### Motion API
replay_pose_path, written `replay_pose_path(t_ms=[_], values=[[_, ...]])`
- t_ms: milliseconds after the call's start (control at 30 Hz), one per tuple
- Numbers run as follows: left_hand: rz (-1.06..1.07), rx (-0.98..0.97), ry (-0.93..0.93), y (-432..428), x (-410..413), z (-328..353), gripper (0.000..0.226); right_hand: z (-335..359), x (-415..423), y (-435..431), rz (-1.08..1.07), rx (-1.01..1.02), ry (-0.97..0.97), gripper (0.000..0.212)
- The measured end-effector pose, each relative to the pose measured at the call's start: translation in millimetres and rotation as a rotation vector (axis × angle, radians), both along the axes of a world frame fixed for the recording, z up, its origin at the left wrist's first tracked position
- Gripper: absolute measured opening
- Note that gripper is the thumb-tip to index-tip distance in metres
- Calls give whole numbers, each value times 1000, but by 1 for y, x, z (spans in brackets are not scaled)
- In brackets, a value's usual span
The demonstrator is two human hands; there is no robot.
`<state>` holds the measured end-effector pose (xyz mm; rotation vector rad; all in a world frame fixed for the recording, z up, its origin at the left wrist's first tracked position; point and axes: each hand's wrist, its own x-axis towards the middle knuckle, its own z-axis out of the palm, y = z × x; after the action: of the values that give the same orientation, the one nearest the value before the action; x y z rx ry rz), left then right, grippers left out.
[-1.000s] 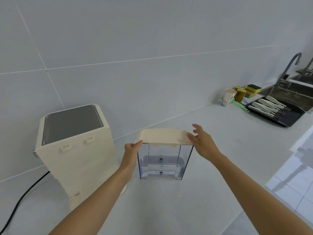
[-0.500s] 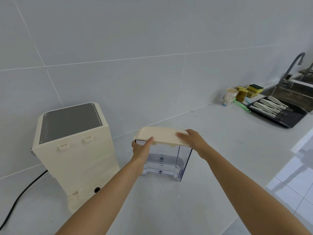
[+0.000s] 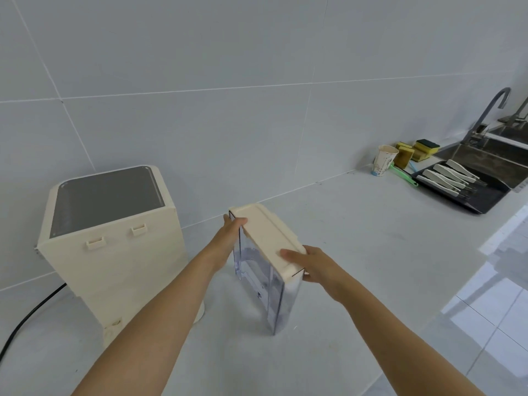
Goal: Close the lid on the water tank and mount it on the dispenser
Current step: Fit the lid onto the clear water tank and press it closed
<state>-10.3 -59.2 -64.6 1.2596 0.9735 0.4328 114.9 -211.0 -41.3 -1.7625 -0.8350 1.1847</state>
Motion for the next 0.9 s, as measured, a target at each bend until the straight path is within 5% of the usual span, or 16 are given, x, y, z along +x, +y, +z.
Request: replay_pose_path(t_ms=[133, 267, 467, 633, 900], values=[[-77, -28, -44, 6, -1, -3, 52, -10, -24, -3, -5, 13, -38, 25], [-141, -1, -36, 12, -5, -4, 50, -18, -44, -3, -7, 22, -110, 47], [-189, 141, 10, 13, -9, 5, 31, -14, -43, -3, 75, 3, -120, 51], [-182, 311, 50, 8, -22, 23, 54, 1, -15, 10, 69, -16, -147, 80], [-734, 793, 264, -56, -45, 54, 73, 31, 1, 81, 220, 126, -532, 63]])
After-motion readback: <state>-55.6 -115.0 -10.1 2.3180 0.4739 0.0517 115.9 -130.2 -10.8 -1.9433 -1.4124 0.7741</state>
